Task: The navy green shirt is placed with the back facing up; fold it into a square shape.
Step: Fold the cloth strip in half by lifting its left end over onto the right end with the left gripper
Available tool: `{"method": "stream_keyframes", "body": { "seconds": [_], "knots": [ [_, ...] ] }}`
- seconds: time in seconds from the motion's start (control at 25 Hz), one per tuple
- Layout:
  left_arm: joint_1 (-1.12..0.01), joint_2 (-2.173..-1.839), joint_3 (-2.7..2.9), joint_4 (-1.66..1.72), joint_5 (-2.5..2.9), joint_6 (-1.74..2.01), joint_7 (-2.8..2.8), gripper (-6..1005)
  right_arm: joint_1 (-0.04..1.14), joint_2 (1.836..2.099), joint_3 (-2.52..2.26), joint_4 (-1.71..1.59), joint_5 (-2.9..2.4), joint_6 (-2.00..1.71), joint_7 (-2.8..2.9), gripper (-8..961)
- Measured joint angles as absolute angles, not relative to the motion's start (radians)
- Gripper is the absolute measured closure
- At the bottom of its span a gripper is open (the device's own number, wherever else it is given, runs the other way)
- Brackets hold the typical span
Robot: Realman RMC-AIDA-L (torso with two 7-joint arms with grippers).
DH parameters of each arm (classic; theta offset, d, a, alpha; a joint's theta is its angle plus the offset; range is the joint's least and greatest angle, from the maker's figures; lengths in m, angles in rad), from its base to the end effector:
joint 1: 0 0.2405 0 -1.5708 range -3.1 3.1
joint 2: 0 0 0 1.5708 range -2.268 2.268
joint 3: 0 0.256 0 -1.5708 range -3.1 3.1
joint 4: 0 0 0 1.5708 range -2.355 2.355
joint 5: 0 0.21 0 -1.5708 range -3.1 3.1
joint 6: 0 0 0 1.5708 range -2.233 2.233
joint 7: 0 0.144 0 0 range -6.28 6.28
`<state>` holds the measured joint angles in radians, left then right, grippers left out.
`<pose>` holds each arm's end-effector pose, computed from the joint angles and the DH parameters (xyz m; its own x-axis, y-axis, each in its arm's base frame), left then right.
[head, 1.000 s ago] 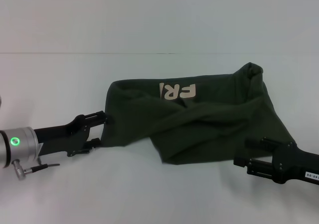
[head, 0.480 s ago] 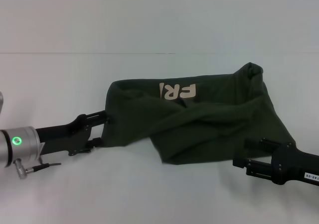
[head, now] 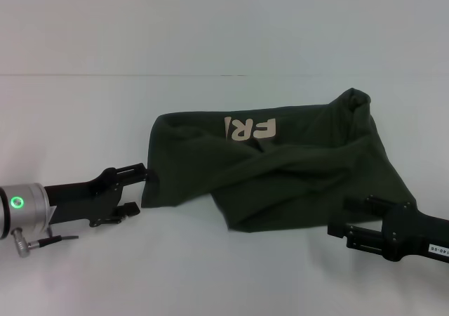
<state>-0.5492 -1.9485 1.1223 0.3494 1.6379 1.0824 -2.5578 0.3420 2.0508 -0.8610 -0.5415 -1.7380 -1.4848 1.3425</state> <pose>-0.3183 0.3512 -0.0224 -0.3077 0.8470 0.4335 0.9440 0.2150 0.2501 0.3086 0.2835 -0.0121 0.6527 -0.4599 -0.6021 -0.6379 -0.7624 -0.1091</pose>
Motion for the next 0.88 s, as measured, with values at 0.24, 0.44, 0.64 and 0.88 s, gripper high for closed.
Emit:
{"method": "stream_keyframes", "body": {
  "seconds": [0.24,0.44,0.64,0.88],
  "knots": [
    [-0.552,-1.945,1.117,0.353,1.654,1.093,-2.584,109,0.343,2.051,-0.859,-0.542,-1.738,-1.485,1.344,177],
    [-0.561,-1.949,1.119,0.350,1.655,1.089,-2.586,108,0.344,2.051,-0.858,-0.541,-1.738,-1.485,1.344,177],
    [-0.567,-1.954,1.119,0.348,1.655,1.079,-2.587,109,0.345,2.051,-0.857,-0.541,-1.738,-1.485,1.344,176],
    [-0.573,-1.963,1.118,0.346,1.655,1.071,-2.588,109,0.345,2.051,-0.857,-0.541,-1.738,-1.485,1.344,177]
  ]
}}
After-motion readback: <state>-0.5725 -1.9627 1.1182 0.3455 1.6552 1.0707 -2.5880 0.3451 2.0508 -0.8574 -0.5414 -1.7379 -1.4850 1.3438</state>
